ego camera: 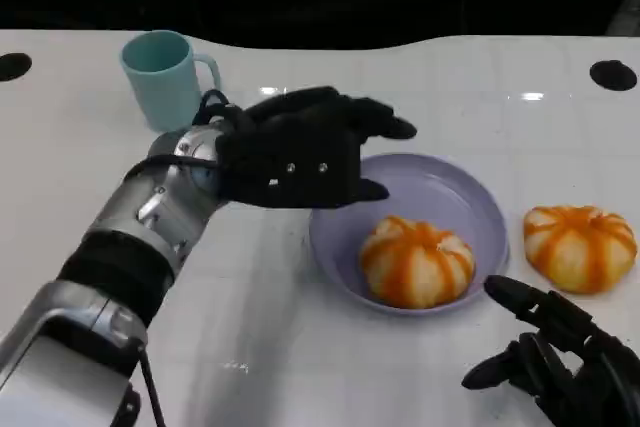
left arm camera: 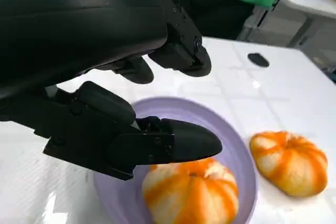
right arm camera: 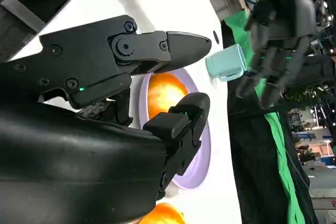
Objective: Grasp the bread from the table and place it into the plate.
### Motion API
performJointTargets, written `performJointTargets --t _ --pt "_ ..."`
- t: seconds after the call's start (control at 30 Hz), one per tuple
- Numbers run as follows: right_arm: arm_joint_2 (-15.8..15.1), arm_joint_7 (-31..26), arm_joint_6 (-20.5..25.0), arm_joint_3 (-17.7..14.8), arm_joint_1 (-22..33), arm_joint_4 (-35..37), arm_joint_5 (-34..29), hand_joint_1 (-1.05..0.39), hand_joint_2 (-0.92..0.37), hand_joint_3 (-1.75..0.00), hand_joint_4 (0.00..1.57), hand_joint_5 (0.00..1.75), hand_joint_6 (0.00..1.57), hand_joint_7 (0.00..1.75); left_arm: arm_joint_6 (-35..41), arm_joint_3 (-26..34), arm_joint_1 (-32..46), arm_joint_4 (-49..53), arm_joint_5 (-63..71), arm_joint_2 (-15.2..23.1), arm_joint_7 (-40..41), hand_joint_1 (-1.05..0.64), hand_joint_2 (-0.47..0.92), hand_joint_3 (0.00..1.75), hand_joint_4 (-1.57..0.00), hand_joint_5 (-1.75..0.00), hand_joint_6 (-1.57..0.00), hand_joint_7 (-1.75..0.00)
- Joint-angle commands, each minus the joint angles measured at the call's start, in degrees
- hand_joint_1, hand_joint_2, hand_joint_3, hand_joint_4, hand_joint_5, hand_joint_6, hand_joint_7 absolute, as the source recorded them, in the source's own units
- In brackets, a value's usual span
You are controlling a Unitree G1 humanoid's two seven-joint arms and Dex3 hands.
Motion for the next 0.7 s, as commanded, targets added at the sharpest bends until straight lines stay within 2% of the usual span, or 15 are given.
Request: performJointTargets --t 0.03,0.07,0.1,0.13,0.2,0.27,0.43,0.47,0.53,0.57,0.67,0.7 --pt "-0.8 0.2 -0.2 -0.6 0.1 0.2 0.6 -0.74 -0.92 -0.34 0.73 1.14 0.94 0.37 0.5 0.3 0.1 -1.5 -0.6 0.5 -0.9 -0.76 0.92 0.46 -0.32 -0.49 -0.52 -0.09" --pt "-0.8 0.2 -0.2 -0.6 0.1 0.2 0.6 -0.74 -0.92 -0.34 0.73 1.14 0.94 0.37 0.6 0.3 0.1 -1.6 -0.6 0.5 -0.9 -0.76 0.92 0.46 -0.32 -0.49 -0.52 -0.09" --pt "-0.9 -0.1 0.0 -0.6 0.2 -0.1 0.4 -0.74 -0.92 -0.34 0.73 1.14 0.94 0.37 4.5 8.3 7.8 -7.6 -14.1 -0.5 -5.6 -0.76 0.92 0.46 -0.32 -0.49 -0.52 -0.09" --pt "-1.0 -0.3 0.2 -0.6 0.2 -0.3 0.2 -0.75 -0.92 -0.34 0.73 1.14 0.94 0.37 7.7 14.3 13.6 -12.4 -24.2 -1.3 -9.2 -0.68 0.92 0.45 -0.45 -0.56 -0.57 -0.11" --pt "-1.0 -0.5 0.3 -0.6 0.2 -0.4 0.2 -0.75 -0.92 -0.34 0.72 1.14 0.93 0.37 13.7 21.9 21.9 -20.2 -38.0 -3.0 -12.3 -0.64 0.92 0.44 -0.52 -0.6 -0.59 -0.11" --pt "-0.9 -0.4 0.3 -0.8 0.1 -0.2 0.3 -0.75 -0.92 -0.34 0.72 1.14 0.93 0.37 18.2 24.3 26.3 -25.6 -43.7 -4.6 -11.1 -0.66 0.92 0.4 -0.62 -0.67 -0.68 -0.15" --pt "-1.0 -0.2 0.2 -0.9 0.0 0.0 0.4 -0.75 -0.92 -0.33 0.72 1.14 0.94 0.37 27.5 26.6 33.2 -35.6 -52.0 -5.8 -9.0 -0.59 0.92 0.5 -0.6 -1.03 -0.78 -0.25" --pt "-1.0 -0.1 0.0 -0.9 0.0 0.1 0.2 -0.75 -0.92 -0.33 0.72 1.14 0.94 0.37 29.7 27.2 34.7 -37.7 -53.8 -6.0 -8.6 -0.58 0.92 0.54 -0.57 -1.18 -0.74 -0.4" --pt "-1.0 -0.3 0.1 -0.9 0.1 0.0 0.2 -0.75 -0.92 -0.33 0.73 1.14 0.94 0.37 34.5 28.3 38.3 -42.2 -57.4 -6.5 -7.5 -0.58 0.92 0.57 -0.54 -1.37 -0.6 -0.83" --pt "-1.0 -0.3 0.2 -0.9 0.1 0.0 0.2 -0.75 -0.92 -0.33 0.73 1.14 0.94 0.38 35.8 28.5 39.1 -43.4 -58.2 -6.6 -7.0 -0.58 0.92 0.58 -0.53 -1.42 -0.57 -0.93" --pt "-1.1 -0.3 0.2 -0.9 0.1 0.0 0.2 -0.76 -0.92 -0.33 0.73 1.14 0.94 0.38 38.0 28.8 40.0 -45.3 -59.0 -6.7 -6.2 -0.58 0.92 0.59 -0.52 -1.47 -0.54 -1.02" --pt "-1.0 -0.3 0.3 -0.9 0.2 -0.2 0.3 -0.76 -0.92 -0.33 0.73 1.14 0.94 0.37 39.5 29.2 42.1 -47.5 -60.3 -7.7 -4.5 -0.57 0.92 0.59 -0.52 -1.48 -0.54 -1.03"
